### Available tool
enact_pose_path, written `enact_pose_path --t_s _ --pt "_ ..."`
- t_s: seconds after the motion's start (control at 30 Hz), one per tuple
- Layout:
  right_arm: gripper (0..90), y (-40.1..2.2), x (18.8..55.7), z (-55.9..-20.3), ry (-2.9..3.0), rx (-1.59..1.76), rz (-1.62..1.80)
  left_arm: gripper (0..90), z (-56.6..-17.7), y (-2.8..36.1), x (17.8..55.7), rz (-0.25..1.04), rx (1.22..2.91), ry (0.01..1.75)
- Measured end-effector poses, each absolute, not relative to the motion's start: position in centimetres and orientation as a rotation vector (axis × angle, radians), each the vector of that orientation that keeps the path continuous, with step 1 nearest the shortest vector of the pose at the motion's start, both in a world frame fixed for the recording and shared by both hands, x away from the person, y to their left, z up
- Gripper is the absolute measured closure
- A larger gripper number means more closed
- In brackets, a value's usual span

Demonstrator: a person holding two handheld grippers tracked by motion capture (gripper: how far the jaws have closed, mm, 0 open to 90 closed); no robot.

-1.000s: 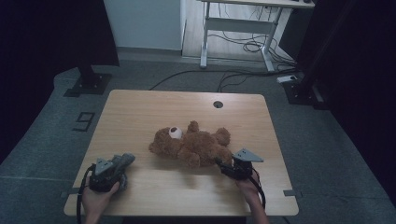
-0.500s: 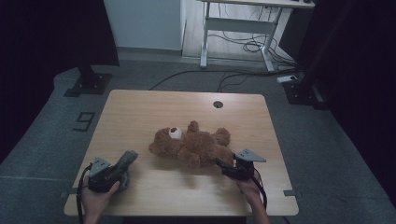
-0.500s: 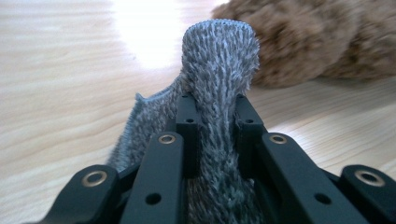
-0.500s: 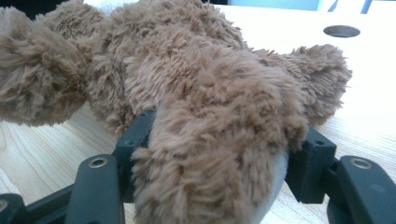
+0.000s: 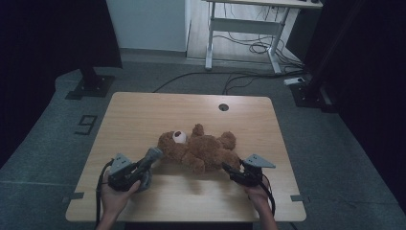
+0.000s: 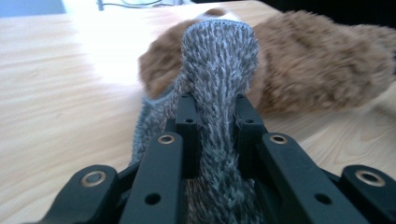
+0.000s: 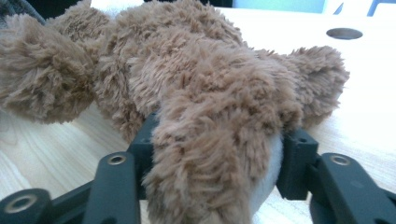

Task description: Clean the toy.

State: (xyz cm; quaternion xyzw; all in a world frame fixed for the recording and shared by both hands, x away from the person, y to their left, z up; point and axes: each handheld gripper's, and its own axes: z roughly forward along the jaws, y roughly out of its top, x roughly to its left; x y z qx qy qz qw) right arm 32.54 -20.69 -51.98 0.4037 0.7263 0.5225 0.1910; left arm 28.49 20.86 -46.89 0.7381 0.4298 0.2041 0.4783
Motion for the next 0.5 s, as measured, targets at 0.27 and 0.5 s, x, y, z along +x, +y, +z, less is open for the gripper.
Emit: enact_pose_path --t_s 0.27,0.5 --pt "52.7 -20.6 32.6 -51.9 2.038 1.116 1.458 76.6 -45.4 17.7 29.9 0.500 1.819 0.984" --pt "53.0 -20.7 32.7 -52.0 2.047 1.109 1.457 76.6 -44.0 15.2 31.1 0.492 1.849 0.909"
